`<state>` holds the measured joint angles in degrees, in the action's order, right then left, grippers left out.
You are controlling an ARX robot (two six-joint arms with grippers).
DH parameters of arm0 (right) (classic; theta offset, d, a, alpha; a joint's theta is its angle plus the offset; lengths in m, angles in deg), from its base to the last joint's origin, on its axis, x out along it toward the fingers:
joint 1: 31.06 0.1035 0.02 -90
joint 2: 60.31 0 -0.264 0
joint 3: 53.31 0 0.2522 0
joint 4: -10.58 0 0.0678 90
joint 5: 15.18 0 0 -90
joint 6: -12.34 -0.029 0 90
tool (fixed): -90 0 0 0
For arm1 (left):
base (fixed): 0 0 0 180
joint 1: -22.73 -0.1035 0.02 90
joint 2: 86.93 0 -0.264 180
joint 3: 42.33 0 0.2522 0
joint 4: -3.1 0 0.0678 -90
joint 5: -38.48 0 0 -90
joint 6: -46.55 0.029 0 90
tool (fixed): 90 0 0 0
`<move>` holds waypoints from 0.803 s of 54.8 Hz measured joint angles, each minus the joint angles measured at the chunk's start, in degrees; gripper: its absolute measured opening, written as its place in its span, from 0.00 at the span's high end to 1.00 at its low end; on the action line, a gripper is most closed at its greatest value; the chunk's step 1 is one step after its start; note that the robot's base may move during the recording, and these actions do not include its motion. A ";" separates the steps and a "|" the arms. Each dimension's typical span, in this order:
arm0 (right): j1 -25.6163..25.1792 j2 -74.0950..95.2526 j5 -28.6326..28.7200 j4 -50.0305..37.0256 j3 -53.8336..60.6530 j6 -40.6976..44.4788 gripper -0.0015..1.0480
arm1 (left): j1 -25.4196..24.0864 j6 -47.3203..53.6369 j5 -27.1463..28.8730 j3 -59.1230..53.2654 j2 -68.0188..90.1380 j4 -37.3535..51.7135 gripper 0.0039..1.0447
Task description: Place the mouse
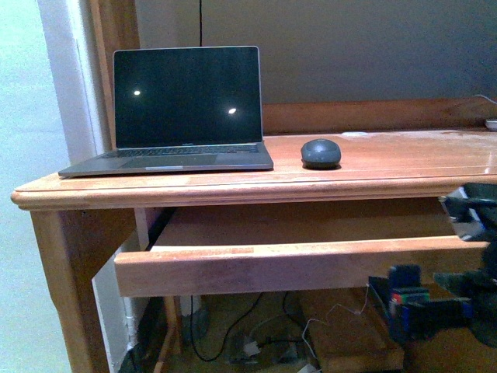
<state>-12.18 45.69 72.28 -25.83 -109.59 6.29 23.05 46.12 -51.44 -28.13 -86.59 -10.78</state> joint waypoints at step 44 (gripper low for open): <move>-1.51 -19.12 -2.51 7.30 11.30 -4.39 0.07 | 0.00 0.00 0.00 0.00 0.00 0.00 0.07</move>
<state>-13.69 26.56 69.76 -18.53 -98.29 1.90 23.05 46.12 -51.44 -28.13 -86.59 -10.78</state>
